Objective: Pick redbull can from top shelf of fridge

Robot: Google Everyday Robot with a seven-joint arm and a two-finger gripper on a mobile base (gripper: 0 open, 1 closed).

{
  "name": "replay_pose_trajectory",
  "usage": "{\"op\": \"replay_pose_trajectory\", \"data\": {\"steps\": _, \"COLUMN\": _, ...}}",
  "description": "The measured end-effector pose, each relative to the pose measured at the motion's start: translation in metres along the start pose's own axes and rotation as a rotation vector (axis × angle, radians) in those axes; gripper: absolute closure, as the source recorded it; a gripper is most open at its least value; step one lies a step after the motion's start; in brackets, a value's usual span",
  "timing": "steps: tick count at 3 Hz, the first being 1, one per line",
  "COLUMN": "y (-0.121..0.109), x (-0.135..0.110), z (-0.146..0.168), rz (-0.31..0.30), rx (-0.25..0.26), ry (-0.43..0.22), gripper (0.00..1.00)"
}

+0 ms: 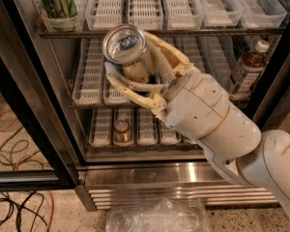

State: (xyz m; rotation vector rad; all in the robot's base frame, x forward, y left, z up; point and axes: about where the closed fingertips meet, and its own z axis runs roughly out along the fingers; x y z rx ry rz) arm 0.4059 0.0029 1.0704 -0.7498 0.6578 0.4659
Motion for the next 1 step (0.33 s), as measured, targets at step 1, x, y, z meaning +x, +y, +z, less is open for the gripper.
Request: {"op": "replay_pose_trajectory", "data": {"steps": 1, "y": 0.0, "x": 0.0, "z": 0.0, "rz": 0.0, "rx": 0.0, "ry": 0.0, "gripper": 1.0}}
